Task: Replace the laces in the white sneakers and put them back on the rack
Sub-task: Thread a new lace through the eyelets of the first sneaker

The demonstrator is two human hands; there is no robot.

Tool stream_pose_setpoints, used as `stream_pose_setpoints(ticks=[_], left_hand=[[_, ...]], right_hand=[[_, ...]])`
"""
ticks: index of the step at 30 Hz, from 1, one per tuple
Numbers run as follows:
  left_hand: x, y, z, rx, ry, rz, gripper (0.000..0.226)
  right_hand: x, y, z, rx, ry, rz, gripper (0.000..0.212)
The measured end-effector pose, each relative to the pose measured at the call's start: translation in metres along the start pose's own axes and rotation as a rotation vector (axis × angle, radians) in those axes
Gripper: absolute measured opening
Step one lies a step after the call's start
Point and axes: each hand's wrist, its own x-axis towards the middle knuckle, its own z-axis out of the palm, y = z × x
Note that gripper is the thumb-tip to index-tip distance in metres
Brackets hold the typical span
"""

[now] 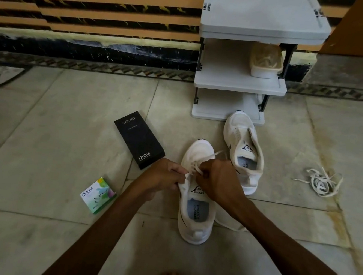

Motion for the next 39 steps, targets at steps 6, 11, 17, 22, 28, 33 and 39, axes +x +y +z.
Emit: stream_pose_setpoints(ticks=[6, 11, 17, 22, 28, 33, 39], left_hand=[[0.003, -0.005, -0.002, -0.027, -0.024, 0.006, 0.023], [0.005, -0.009, -0.003, -0.031, -0.029, 0.013, 0.023], [0.004, -0.006, -0.001, -0.049, -0.035, 0.025, 0.023], [0.004, -0.006, 0.001, -0.035, -0.035, 0.042, 0.025], [0.006, -0.007, -0.001, -0.051, -0.056, 0.035, 0.020], [0.008, -0.009, -0.001, -0.056, -0.071, 0.057, 0.020], [0.010, -0.013, -0.002, -0.038, -0.094, 0.084, 0.011]], right_hand=[[0.004, 0.003, 0.002, 0.016, -0.005, -0.008, 0.034], [0.003, 0.007, 0.008, 0.055, 0.000, -0.027, 0.029], [0.001, 0.007, 0.015, 0.065, 0.079, -0.035, 0.038], [0.000, 0.004, 0.019, 0.063, 0.113, -0.043, 0.031], [0.002, 0.008, 0.021, 0.077, 0.071, -0.056, 0.023], [0.002, 0.012, 0.023, 0.075, 0.057, -0.031, 0.025], [0.000, 0.003, 0.022, 0.043, 0.033, 0.025, 0.030]])
